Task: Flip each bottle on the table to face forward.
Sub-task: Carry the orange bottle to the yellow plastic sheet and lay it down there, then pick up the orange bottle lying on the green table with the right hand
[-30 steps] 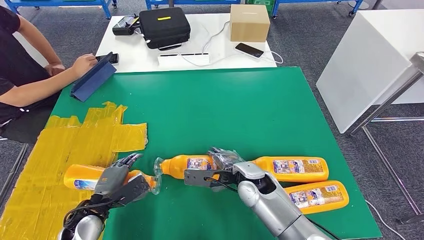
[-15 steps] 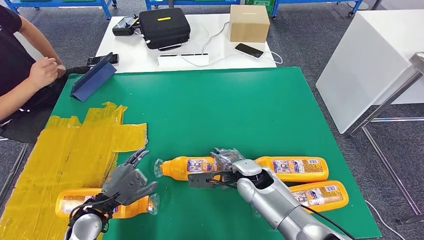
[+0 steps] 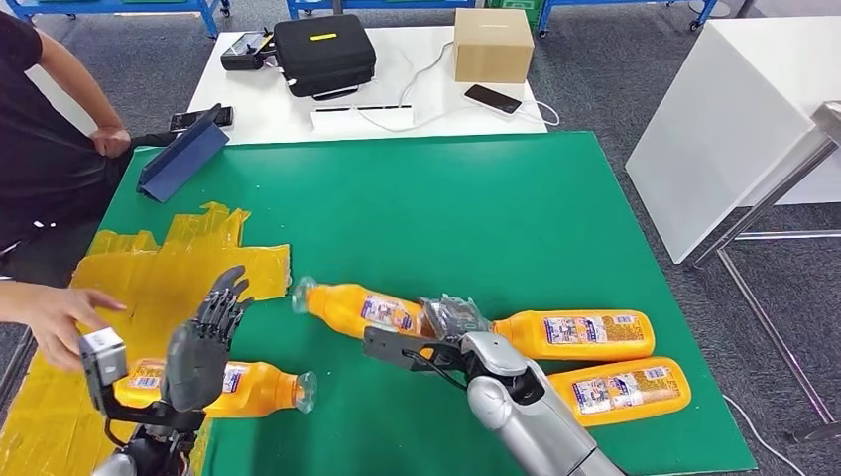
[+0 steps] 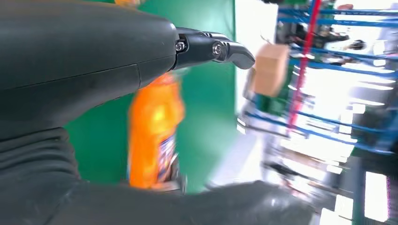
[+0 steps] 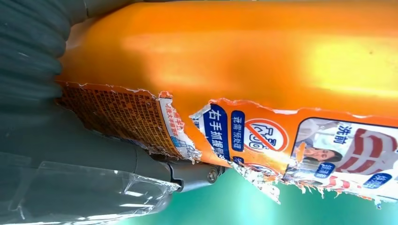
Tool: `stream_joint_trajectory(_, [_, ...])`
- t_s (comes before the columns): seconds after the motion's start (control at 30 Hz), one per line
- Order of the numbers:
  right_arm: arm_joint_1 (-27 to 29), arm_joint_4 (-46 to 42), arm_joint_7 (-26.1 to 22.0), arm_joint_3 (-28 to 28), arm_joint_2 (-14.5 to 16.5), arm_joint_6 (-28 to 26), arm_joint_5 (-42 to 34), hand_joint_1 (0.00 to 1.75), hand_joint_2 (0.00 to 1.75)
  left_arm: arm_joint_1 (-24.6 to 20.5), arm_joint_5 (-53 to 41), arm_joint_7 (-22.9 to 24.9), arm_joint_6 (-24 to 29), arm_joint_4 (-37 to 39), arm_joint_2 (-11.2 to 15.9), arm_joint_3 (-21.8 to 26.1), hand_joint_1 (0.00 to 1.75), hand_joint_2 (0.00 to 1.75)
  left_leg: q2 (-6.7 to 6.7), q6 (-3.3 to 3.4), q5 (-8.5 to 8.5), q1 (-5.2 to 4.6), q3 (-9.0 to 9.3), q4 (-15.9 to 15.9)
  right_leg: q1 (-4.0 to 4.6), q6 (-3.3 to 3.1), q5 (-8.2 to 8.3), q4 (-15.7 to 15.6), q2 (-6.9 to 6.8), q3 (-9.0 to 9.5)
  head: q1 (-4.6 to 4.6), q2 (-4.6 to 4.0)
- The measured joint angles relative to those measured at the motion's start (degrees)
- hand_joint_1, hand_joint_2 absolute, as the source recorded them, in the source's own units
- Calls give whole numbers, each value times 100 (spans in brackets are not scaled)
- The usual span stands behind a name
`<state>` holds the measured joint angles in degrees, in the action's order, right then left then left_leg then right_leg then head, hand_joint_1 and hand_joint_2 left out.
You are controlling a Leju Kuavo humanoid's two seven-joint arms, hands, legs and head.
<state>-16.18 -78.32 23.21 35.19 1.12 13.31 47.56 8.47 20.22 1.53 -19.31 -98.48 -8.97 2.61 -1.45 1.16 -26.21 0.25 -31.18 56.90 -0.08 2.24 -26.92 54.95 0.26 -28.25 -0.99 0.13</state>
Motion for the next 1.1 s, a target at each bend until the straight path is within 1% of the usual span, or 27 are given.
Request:
stream_joint_trajectory(0.07, [45,-385,-79,-91,55,-224,-169,175,175,157,596,100,-72,-107,-18,17,0,175,-2,0,0,0,-3,0,0,0,-1,0,0,-4,1,0])
stream_joint_trajectory(0.17, [113,-885,-151,-148,87,-306,-490,175,175,411,1117,151,-185,-199,-26,26,0,175,-3,-1,-2,0,-10,0,0,-1,-2,-1,0,-10,1,0])
stream_joint_trajectory(0.3, [226,-1246,-311,-193,76,-391,-690,175,175,661,1254,85,-319,-214,-31,63,0,175,-4,-1,-2,0,-17,0,-1,-1,-2,-2,-1,-18,1,0])
stream_joint_trajectory(0.4, [286,-1499,-443,-162,35,-479,-829,175,175,763,1125,70,-321,-283,-85,105,0,175,-3,-1,-2,-1,-18,0,-1,-1,-1,-2,-1,-18,1,0])
stream_joint_trajectory(0.53, [134,-1724,-550,99,-195,-428,-1213,175,175,795,1223,210,-248,-388,-154,114,0,175,-4,0,0,-1,-17,0,-1,0,0,-2,-1,-15,2,0])
stream_joint_trajectory(0.67, [-102,-1735,-575,515,-362,-148,-1504,175,175,786,1403,246,-248,-397,-156,59,0,175,-3,0,0,0,-15,0,0,0,0,-1,-1,-16,1,0])
stream_joint_trajectory(0.8, [-257,-1715,-575,831,-449,-76,-1598,175,175,772,1472,255,-248,-396,-152,-8,0,175,-8,0,-1,0,-17,0,0,0,0,-1,-3,-17,1,0])
stream_joint_trajectory(1.0, [-345,-1702,-575,994,-537,-49,-1634,175,175,761,1498,256,-250,-396,-146,-37,0,175,-7,0,-1,0,-20,0,-1,0,0,-1,-3,-17,1,0])
stream_joint_trajectory(1.1, [-427,-1654,-631,1112,-559,92,-1806,175,175,744,1675,257,-267,-393,-126,-96,0,175,-6,0,-1,-1,-20,0,-1,0,0,-1,-2,-17,1,0])
